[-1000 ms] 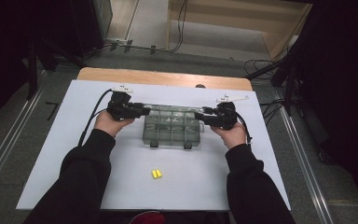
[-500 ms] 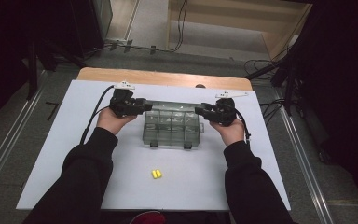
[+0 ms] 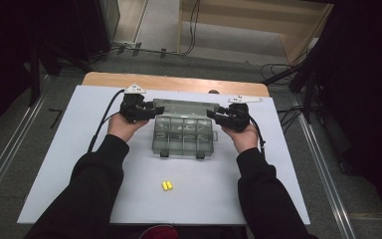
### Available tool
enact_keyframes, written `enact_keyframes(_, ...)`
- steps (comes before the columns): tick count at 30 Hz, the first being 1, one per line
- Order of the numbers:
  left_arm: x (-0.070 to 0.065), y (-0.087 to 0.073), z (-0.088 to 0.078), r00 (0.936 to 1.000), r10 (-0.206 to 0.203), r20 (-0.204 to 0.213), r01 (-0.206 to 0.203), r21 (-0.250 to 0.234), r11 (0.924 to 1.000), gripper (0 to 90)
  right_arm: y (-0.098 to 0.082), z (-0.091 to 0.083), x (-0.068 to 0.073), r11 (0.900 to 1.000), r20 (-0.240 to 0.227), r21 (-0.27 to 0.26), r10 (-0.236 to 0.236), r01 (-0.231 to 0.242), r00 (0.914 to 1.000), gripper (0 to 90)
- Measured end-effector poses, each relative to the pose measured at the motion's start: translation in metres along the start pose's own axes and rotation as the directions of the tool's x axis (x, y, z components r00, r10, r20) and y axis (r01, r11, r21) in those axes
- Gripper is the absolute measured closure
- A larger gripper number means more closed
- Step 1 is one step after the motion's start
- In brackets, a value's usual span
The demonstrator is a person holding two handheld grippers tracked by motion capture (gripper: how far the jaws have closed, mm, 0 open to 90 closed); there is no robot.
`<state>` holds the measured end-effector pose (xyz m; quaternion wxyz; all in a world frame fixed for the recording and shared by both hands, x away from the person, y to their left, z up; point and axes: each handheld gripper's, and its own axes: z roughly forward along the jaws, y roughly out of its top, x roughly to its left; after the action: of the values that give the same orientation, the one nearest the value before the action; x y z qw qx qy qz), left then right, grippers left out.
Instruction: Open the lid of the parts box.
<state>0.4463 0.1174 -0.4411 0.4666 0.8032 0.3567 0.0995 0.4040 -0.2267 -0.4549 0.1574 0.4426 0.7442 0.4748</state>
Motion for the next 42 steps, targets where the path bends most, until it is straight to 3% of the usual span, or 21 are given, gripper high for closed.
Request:
enact_keyframes(13, -0.001, 0.0, 0.008, 0.9991, -0.03, -0.031, 0.028, -0.05, 0.9984, 54.5, -0.002, 0.01, -0.005, 0.999, 0.022, -0.046, 0.02, -0.019, 0.9996, 56.2)
enact_keyframes(29, 0.001, -0.004, 0.018, 0.996, -0.033, -0.084, 0.026, -0.083, 0.9962, 55.4, -0.005, 0.021, -0.009, 0.995, 0.062, -0.095, 0.044, -0.038, 0.9971, 61.4)
enact_keyframes(33, 0.001, -0.006, 0.021, 0.9946, -0.031, -0.099, 0.024, -0.079, 0.9966, 55.4, -0.006, 0.023, -0.01, 0.995, 0.069, -0.089, 0.052, -0.046, 0.9963, 61.4)
enact_keyframes(38, 0.002, -0.008, 0.025, 0.9938, -0.032, -0.106, 0.023, -0.084, 0.9962, 55.2, -0.01, 0.03, -0.01, 0.997, 0.095, -0.071, 0.009, -0.002, 0.9954, 61.7)
enact_keyframes(40, 0.001, -0.008, 0.025, 0.9929, -0.026, -0.116, 0.016, -0.082, 0.9965, 55.1, -0.011, 0.032, -0.012, 0.996, 0.083, -0.077, 0.041, -0.034, 0.9957, 61.9)
enact_keyframes(42, 0.001, -0.008, 0.026, 0.9923, -0.025, -0.121, 0.015, -0.085, 0.9963, 55.1, -0.012, 0.034, -0.013, 0.996, 0.086, -0.081, 0.043, -0.036, 0.9954, 62.4)
